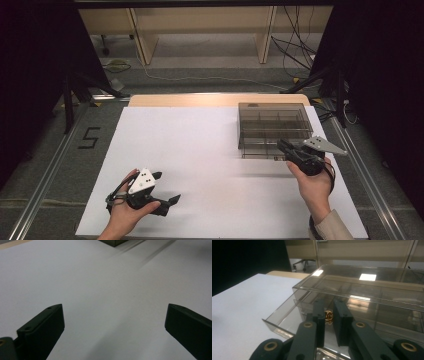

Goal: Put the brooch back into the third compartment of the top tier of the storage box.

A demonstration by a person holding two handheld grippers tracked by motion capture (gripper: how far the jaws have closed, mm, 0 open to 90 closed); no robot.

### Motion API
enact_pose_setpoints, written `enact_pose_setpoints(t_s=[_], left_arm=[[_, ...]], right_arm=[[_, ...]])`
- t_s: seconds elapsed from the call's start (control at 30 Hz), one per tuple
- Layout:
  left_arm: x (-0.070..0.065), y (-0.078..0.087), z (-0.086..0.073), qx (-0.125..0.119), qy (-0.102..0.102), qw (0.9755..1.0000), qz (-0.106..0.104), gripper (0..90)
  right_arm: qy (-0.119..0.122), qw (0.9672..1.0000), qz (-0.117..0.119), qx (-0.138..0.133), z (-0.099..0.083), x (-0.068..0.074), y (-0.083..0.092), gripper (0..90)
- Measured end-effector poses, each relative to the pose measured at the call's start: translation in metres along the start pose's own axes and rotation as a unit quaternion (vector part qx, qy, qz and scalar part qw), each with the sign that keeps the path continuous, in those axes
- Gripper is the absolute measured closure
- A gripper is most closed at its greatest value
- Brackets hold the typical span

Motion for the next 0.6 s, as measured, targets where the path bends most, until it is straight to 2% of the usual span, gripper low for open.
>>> enact_pose_setpoints(t_s=[0.37,0.6], left_arm=[[-0.001,0.000,0.000,0.001,0.000,1.0000,-0.001,2.4],[-0.001,0.000,0.000,0.001,0.000,1.0000,-0.002,2.5]], right_arm=[[-0.007,0.9996,-0.026,0.000,0.000,-0.015,0.005,80.9],[-0.009,0.9993,-0.036,0.002,0.000,-0.021,0.006,80.9]])
Point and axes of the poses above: each handheld gripper's, and its own axes: y roughly backward along the jaws, z roughly out of its top, x roughly to its left, the point moved 1 cm from there along -y, roughly forward along the jaws, and after that the axes turned 8 degrees about -y, right-handed, at the moved point
